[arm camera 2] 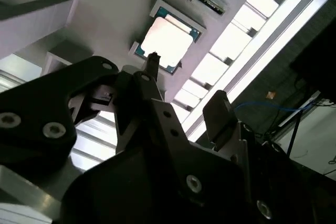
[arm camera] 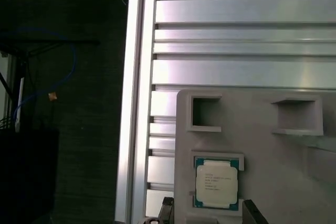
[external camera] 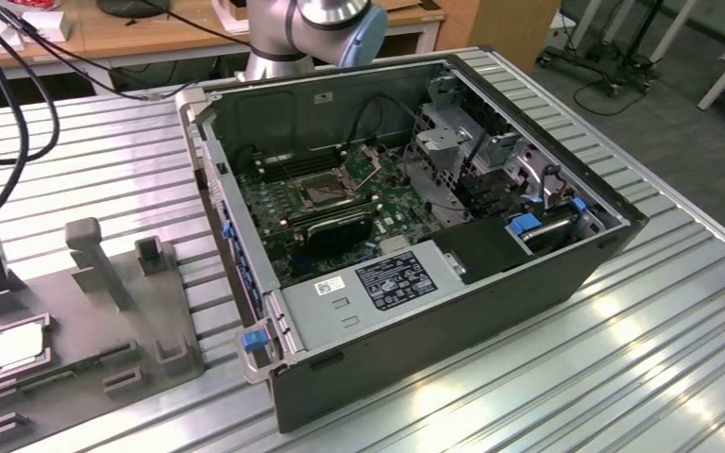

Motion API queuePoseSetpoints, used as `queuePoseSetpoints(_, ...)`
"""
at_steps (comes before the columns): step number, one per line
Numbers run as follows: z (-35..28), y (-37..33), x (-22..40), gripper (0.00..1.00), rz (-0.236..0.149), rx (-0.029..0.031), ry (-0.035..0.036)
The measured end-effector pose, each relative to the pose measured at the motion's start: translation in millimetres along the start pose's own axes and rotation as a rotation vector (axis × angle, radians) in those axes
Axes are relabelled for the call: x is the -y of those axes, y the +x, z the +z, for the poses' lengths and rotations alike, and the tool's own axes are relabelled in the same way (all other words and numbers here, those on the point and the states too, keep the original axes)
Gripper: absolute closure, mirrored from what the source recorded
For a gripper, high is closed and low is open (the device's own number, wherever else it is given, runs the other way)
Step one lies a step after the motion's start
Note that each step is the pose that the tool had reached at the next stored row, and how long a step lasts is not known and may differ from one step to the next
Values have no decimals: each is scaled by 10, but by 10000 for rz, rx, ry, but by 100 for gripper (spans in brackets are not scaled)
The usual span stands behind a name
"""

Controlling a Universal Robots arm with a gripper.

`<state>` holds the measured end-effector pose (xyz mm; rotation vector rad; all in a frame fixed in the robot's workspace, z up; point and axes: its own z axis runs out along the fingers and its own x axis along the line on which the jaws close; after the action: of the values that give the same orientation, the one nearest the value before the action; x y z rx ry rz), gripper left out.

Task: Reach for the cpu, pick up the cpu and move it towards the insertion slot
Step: 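Pick up the cpu and move it towards the insertion slot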

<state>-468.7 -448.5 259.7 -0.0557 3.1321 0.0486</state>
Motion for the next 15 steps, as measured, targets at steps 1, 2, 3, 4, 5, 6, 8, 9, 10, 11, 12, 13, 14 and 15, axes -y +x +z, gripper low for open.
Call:
queuePoseSetpoints(1, 19, 0, 8, 39, -1, 3, -2)
queuePoseSetpoints(2, 37, 1, 9, 39, 0, 1, -2)
queuePoseSetpoints(3, 56, -3, 10, 39, 1, 0, -2)
queuePoseSetpoints(4, 73, -8, 11, 39, 0, 0, -1)
queuePoseSetpoints(5, 92, -12, 12, 39, 0, 0, -1)
queuePoseSetpoints(6, 110, -21, 13, 39, -1, 0, -1)
queuePoseSetpoints(8, 145, -40, 15, 39, -1, -1, 0)
queuePoseSetpoints(9, 164, -48, 16, 39, 0, 0, -1)
queuePoseSetpoints(10, 183, -54, 16, 39, 0, 0, -1)
queuePoseSetpoints(11, 201, -57, 17, 39, 1, 1, -2)
queuePoseSetpoints(12, 219, -61, 18, 39, 1, 1, -1)
queuePoseSetpoints(13, 237, -67, 19, 39, 0, 0, -1)
queuePoseSetpoints(14, 256, -70, 19, 39, 0, -1, -1)
queuePoseSetpoints(15, 273, -72, 20, 39, 0, 0, -1)
